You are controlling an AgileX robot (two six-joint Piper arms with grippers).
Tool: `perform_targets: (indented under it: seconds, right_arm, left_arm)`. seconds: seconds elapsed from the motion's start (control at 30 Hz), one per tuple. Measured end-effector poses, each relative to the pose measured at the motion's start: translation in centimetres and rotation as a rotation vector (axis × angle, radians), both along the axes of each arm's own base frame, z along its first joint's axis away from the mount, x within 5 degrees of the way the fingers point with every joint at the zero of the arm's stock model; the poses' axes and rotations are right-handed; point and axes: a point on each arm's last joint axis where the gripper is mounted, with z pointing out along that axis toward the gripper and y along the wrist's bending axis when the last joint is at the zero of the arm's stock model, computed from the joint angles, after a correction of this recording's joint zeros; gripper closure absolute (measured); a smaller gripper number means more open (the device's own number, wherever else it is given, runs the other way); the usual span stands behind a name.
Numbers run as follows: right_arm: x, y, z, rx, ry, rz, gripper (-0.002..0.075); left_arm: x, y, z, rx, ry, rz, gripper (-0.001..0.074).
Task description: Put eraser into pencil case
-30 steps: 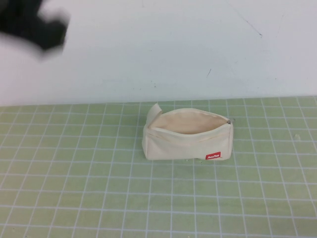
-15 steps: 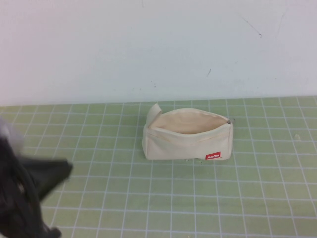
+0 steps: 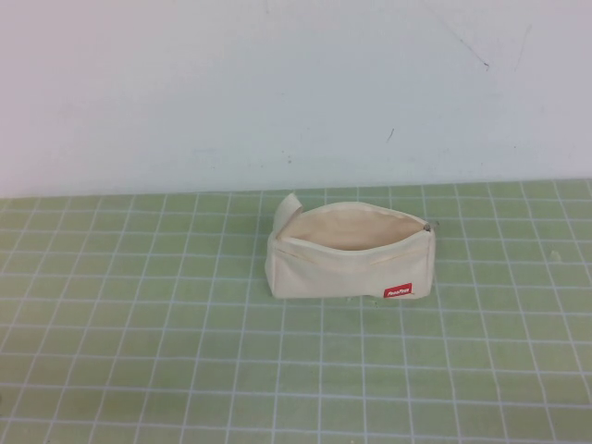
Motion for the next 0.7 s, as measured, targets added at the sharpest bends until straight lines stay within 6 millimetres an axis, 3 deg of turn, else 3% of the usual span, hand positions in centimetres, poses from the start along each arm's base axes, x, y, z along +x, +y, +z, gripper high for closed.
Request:
perform_targets:
  seconds: [0.27,0.47,0.7]
  right_arm:
    - [0.0,0.0,0.0,0.000,0.000,0.000,0.0727]
    - [0.0,0.0,0.0,0.000,0.000,0.000,0.0727]
    - [0.0,0.0,0.0,0.000,0.000,0.000,0.0727]
  left_arm:
    - [-1.5,1.2,-5.4,-0.009,-0.033,0.174,0.0736]
    - [-1.7,1.4,-6.9,-0.012,0.107,0.216,0.0736]
    - [-1.8,1.4,-7.0,-0.012,0.125,0.216,0.0736]
